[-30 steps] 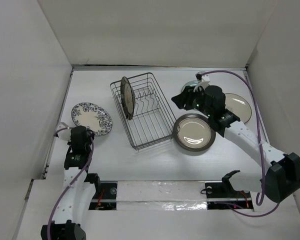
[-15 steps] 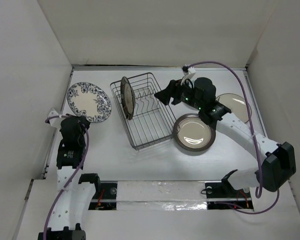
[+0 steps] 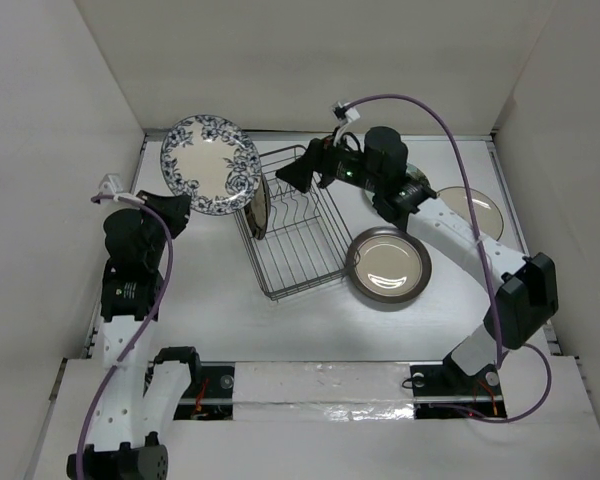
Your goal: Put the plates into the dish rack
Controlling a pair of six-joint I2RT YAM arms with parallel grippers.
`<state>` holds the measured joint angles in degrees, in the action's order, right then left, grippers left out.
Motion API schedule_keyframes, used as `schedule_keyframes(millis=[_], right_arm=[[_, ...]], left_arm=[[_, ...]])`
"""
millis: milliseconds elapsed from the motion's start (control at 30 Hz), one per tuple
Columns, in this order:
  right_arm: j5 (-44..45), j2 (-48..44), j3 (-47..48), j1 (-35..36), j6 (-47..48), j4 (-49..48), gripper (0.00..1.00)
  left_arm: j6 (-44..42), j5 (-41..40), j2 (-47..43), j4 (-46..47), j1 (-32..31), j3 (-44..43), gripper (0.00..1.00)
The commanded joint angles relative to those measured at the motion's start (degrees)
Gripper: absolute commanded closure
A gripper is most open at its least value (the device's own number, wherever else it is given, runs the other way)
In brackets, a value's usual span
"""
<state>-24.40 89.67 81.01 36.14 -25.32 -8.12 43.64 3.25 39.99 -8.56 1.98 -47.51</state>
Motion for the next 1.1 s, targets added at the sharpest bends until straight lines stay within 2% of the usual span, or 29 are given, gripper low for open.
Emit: schedule_keyframes(millis=[0,267,400,633,733,833,933,1033,1067], right_arm=[[-2.32,2.70,5.37,1.39,0.71,-1.55,0.09],[3.03,8.15,9.86,1.39,0.62,1.78,0.07],[8.65,7.72,8.20,1.39,0.01,1.09,0.07],[13.33,3.32,3.54,1.39,1.33,-0.05,0.07],[9.83,4.36,2.13,0.77,0.36,-2.07,0.07],[3.59,6.74,2.57,0.25,-0.87,-3.82,0.12],[-1.69,7.54,0.38,0.25,-3.94,-10.23,0.26],[-7.58,8.94,-0.76,-0.36,-7.01,-16.30,0.49],[-8.37,9.12,-1.29,-0.37,-8.85,-19.53,0.72]], left_arm=[[3.12,12.39,0.70,14.88,0.04,-5.05,1.00],[4.09,21.79,2.02,18.40,-0.48,-6.90,1.00],[4.09,23.56,2.64,19.10,-1.10,-6.72,1.00],[3.82,24.79,2.55,20.07,-1.71,-5.58,1.00],[5.57,26.89,2.90,22.79,-1.71,-3.91,1.00],[6.28,29.18,4.21,24.81,-1.71,-3.12,1.00],[5.93,30.50,4.84,25.26,-1.71,-2.59,1.00],[5.41,31.29,5.45,25.34,-1.71,-1.71,1.00],[5.23,31.82,5.71,25.08,-1.71,-1.54,1.00]])
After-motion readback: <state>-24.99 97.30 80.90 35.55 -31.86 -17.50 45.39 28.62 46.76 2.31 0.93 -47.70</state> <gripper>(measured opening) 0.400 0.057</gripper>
